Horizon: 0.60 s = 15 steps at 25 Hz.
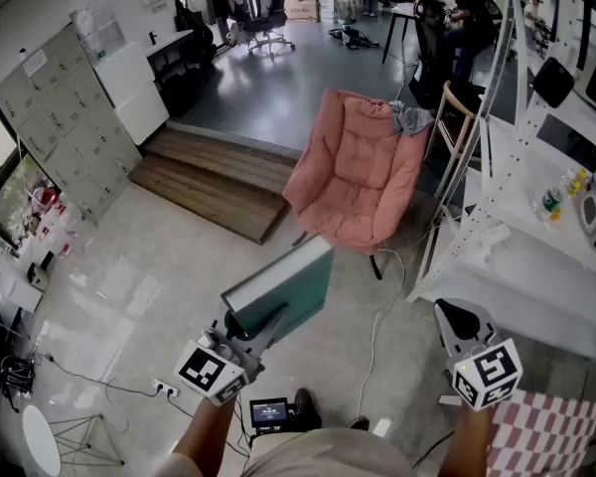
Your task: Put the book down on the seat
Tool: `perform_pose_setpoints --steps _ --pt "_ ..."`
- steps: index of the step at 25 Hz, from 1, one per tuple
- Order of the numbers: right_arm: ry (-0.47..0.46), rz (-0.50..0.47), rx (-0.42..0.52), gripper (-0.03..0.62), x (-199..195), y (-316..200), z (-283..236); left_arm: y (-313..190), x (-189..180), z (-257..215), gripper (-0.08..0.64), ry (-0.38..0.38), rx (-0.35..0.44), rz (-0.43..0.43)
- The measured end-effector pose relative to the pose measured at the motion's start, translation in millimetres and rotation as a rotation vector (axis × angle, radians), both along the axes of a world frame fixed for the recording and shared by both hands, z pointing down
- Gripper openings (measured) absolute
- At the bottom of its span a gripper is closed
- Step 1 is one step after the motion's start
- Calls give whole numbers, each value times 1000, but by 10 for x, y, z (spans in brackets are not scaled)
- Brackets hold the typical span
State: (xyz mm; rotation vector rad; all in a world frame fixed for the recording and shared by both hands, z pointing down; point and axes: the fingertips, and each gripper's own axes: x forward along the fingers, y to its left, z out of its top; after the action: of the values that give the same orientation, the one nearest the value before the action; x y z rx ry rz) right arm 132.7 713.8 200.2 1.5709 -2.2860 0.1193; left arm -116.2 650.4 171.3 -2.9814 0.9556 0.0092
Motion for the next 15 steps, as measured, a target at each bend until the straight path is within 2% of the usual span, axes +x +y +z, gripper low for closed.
perform_pose_setpoints --steps 15 --pt "-24 11 5 -9 -534 -518 17 -558 -544 33 154 17 -3 12"
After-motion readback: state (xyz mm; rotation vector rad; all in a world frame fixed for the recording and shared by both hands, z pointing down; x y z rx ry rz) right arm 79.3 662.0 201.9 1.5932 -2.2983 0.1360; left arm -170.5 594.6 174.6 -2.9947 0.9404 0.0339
